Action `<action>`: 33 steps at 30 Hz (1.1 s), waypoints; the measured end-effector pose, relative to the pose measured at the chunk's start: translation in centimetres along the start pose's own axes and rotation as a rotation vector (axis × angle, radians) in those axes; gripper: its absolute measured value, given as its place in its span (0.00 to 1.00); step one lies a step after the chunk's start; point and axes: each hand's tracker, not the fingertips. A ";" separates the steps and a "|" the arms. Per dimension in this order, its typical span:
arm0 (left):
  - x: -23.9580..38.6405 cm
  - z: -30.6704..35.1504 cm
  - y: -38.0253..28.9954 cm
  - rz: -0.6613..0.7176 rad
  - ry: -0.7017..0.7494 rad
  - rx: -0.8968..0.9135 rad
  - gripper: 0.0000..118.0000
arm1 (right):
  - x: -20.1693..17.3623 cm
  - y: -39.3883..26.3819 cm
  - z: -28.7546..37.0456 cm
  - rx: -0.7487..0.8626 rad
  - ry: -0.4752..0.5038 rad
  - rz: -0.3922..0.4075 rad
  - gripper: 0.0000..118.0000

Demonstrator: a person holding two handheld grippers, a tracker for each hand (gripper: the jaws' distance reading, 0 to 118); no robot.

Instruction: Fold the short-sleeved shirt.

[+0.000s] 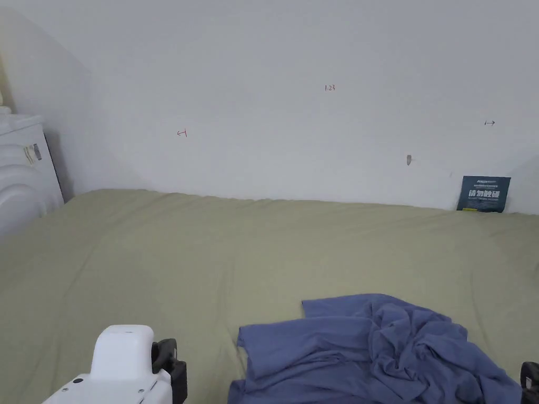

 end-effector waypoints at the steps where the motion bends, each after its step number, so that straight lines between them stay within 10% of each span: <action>1: -0.1 -0.2 0.1 0.002 -0.002 0.002 0.00 | -0.1 0.0 0.0 0.002 -0.001 0.001 0.00; 16: 0.9 -19.6 2.8 -0.045 -0.132 -0.255 0.00 | -0.1 -0.3 -5.3 -0.072 -0.009 -0.006 0.00; 17: 1.2 -22.2 2.7 -0.045 -0.133 -0.263 0.12 | 0.1 -0.4 -6.0 -0.087 -0.010 -0.013 0.00; 19: 2.0 -28.1 2.0 -0.086 -0.150 -0.401 0.87 | 0.4 -0.8 -7.6 -0.113 -0.013 -0.025 0.00; 20: 2.3 -30.9 1.4 -0.095 -0.169 -0.511 1.00 | 0.5 -1.0 -8.3 -0.121 -0.015 -0.025 0.00; 29: 5.5 -39.2 -2.8 -0.185 -0.039 -0.679 0.97 | 2.8 -3.3 -13.1 -0.221 -0.051 0.014 0.00; 33: 4.1 -40.0 -2.9 -0.131 -0.075 -0.673 0.73 | 4.2 -3.8 -13.6 -0.247 -0.057 -0.006 0.00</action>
